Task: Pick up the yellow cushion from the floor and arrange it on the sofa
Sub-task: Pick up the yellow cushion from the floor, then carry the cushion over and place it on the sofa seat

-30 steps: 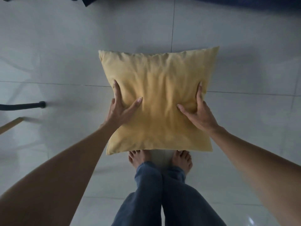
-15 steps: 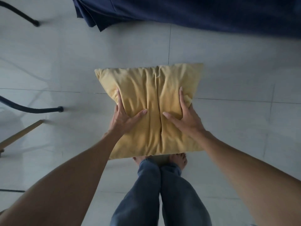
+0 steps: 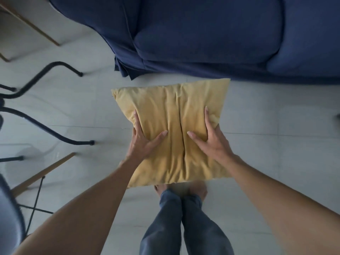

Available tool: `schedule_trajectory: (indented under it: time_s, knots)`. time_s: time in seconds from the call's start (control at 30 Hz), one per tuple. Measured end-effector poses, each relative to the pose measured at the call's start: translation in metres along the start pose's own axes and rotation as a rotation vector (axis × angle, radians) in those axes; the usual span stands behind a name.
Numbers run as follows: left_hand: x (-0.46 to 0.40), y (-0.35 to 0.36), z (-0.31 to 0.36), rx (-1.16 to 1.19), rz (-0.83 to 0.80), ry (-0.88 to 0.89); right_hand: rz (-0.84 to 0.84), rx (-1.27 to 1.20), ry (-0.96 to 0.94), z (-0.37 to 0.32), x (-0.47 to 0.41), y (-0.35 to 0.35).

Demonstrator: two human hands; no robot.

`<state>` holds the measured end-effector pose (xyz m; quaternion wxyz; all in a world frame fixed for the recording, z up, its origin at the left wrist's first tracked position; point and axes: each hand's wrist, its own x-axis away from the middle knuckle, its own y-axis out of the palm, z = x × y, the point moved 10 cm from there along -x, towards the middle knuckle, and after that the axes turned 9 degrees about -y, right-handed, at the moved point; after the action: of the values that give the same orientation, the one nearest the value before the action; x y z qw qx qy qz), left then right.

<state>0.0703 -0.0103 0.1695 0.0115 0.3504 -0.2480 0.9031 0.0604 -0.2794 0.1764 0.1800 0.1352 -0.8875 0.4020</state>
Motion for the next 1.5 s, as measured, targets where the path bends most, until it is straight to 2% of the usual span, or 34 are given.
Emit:
schedule_trajectory:
  time_s: [0.33, 0.67, 0.87, 1.2, 1.5]
  knots:
    - [0.071, -0.077, 0.120, -0.036, 0.048, 0.093, 0.111, -0.085, 0.057, -0.092, 0.042, -0.117]
    - [0.140, -0.155, 0.279, -0.007, 0.132, 0.327, 0.256, -0.114, -0.079, -0.211, 0.083, -0.269]
    - [0.186, -0.200, 0.362, -0.024, 0.198, 0.406, 0.356, -0.100, -0.141, -0.274, 0.106, -0.341]
    - [0.226, -0.260, 0.449, -0.084, 0.262, 0.512, 0.493, -0.085, -0.239, -0.344, 0.112, -0.405]
    - [0.206, -0.286, 0.515, -0.095, 0.243, 0.590, 0.558, -0.110, -0.260, -0.368, 0.077, -0.454]
